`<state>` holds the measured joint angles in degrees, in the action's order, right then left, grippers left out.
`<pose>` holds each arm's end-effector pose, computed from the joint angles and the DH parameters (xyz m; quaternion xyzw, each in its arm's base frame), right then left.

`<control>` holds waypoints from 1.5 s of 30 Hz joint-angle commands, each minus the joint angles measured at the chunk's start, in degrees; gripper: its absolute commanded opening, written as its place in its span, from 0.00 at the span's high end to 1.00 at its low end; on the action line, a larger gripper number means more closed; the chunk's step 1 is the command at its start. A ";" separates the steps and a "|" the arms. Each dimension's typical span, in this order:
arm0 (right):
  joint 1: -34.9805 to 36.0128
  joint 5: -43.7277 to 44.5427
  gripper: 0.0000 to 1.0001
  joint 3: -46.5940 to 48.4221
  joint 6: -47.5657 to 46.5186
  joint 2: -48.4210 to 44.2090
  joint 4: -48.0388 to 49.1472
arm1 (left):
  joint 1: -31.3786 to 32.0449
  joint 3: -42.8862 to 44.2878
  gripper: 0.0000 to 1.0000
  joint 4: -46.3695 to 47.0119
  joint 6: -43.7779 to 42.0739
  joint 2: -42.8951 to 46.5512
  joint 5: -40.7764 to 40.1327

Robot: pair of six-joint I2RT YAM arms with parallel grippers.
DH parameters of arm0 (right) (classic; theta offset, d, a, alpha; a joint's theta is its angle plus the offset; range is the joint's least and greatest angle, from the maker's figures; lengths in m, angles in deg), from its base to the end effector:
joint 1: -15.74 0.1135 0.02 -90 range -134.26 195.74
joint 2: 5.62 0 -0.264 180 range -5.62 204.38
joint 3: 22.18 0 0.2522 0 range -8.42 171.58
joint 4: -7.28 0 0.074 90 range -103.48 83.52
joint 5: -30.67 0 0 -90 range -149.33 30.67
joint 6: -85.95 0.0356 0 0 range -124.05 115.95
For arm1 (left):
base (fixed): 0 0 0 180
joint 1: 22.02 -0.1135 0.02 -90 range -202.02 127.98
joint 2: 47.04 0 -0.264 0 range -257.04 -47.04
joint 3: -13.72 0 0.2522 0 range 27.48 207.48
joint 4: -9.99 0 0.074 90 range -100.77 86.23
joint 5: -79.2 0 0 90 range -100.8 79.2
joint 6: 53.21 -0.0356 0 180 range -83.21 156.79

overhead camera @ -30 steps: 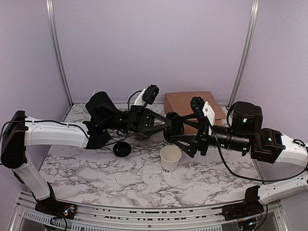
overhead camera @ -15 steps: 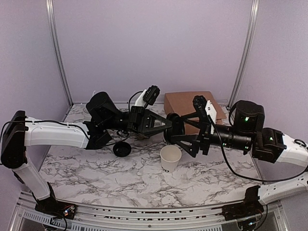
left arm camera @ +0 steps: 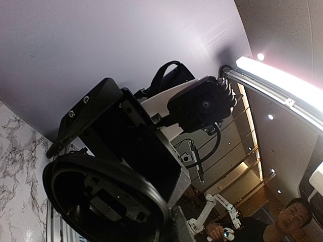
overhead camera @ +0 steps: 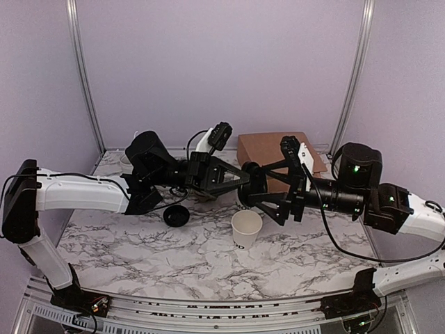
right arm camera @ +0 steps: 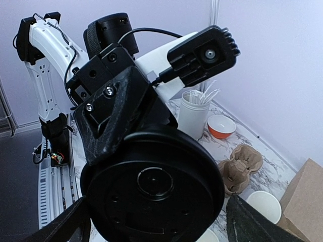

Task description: Pack the takeout coffee

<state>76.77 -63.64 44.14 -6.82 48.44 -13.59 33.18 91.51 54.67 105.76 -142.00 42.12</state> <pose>0.1041 0.1936 0.3644 -0.4212 0.6303 0.3421 0.5553 0.1870 -0.3188 0.3462 0.3225 0.5067 -0.7845 0.1541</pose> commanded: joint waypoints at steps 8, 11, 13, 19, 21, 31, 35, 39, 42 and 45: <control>-1.92 -1.58 0.11 -0.09 0.91 0.67 2.06 | 0.87 2.25 1.00 0.72 -0.26 -1.02 1.52; -2.22 -1.82 0.10 -0.08 1.00 0.69 2.48 | 1.11 2.71 1.00 0.72 -0.02 -1.53 1.79; -2.60 -2.07 0.09 -0.10 1.08 0.63 2.55 | 1.20 2.92 1.00 0.72 0.02 -1.59 1.94; -3.38 -3.06 0.12 -0.25 1.40 0.45 2.80 | 1.24 3.01 1.00 0.72 0.02 -1.60 2.01; -3.44 -3.00 0.16 -0.42 1.38 0.44 2.84 | 1.23 3.03 1.00 0.72 -0.06 -1.63 1.83; -3.64 -1.21 0.23 -0.91 2.65 0.21 2.01 | -0.10 2.85 0.75 0.33 0.43 -1.85 0.04; -3.73 0.50 0.23 -0.96 3.19 0.66 0.58 | -1.54 1.62 0.65 -0.39 0.46 -1.51 -1.78; -3.82 2.40 0.23 -0.17 3.68 1.99 -2.06 | -3.22 -0.09 0.56 -2.01 0.03 -1.08 -3.95; -3.91 3.72 0.23 0.63 4.06 3.02 -4.24 | -4.58 -1.63 0.53 -4.30 -0.93 -0.66 -5.61; -3.99 5.37 0.23 1.87 4.48 4.40 -6.89 | -5.95 -3.69 0.50 -8.07 -3.32 0.29 -7.62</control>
<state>73.32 -61.46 43.40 -3.60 51.52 -16.28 28.74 90.11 51.24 105.52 -143.44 37.49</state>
